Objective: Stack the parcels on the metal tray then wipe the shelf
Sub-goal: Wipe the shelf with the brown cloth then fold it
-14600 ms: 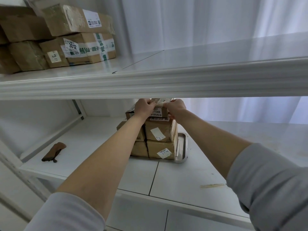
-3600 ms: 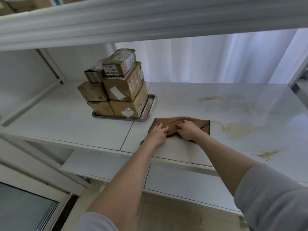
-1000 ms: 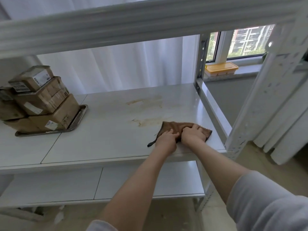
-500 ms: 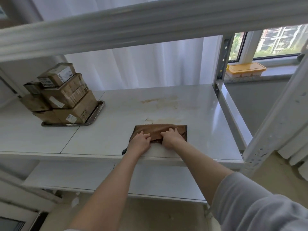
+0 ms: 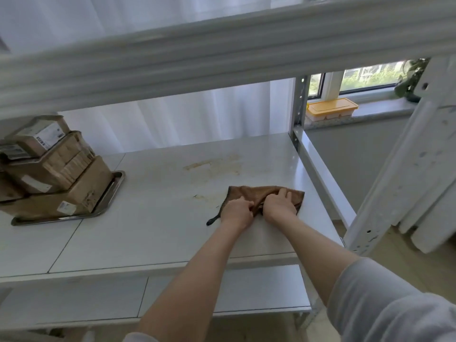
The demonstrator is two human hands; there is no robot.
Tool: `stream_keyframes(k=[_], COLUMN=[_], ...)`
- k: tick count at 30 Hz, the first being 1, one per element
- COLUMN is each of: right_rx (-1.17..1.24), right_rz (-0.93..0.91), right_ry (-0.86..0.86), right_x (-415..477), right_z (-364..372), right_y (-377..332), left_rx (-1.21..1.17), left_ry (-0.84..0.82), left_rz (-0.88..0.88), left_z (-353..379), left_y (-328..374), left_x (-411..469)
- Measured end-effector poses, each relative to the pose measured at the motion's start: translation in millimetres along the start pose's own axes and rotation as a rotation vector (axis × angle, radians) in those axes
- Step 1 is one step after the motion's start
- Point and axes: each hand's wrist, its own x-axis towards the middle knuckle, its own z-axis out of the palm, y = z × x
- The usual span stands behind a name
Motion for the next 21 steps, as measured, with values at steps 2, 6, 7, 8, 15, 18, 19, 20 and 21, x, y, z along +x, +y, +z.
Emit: stream_keyframes(k=[2, 6, 7, 8, 15, 18, 19, 20, 21], right_rx=[-0.019, -0.061, -0.061, -0.057, -0.035, -0.046, -0.057, -0.069, -0.074], right_rz=[0.087, 0.140, 0.126, 0.100, -0.167, -0.329, -0.388, -0.443, -0.487], right_ry=[0.022, 0.033, 0.019, 0.002, -0.098, -0.220, -0.269, -0.314, -0.350], right_x=[10, 19, 21, 22, 24, 15, 11, 7, 4], right_z=[-7, -11, -11, -11, 15, 30, 35, 38, 40], right_y=[14, 12, 6, 0, -76, -119, -131, -140, -146], left_rx=[-0.012, -0.075, -0.085, -0.085, -0.042, -0.023, -0.026, -0.031, -0.035], left_ry=[-0.072, -0.160, -0.165, -0.161, -0.096, -0.045, -0.016, 0.013, 0.041], left_rz=[0.079, 0.122, 0.102, 0.076, -0.163, -0.290, -0.335, -0.380, -0.421], left_z=[2, 3, 1, -3, -26, -34, -36, -37, -38], left_y=[15, 13, 4, -6, -110, -157, -171, -183, -191], left_x=[9, 21, 24, 27, 27, 13, 9, 4, 0])
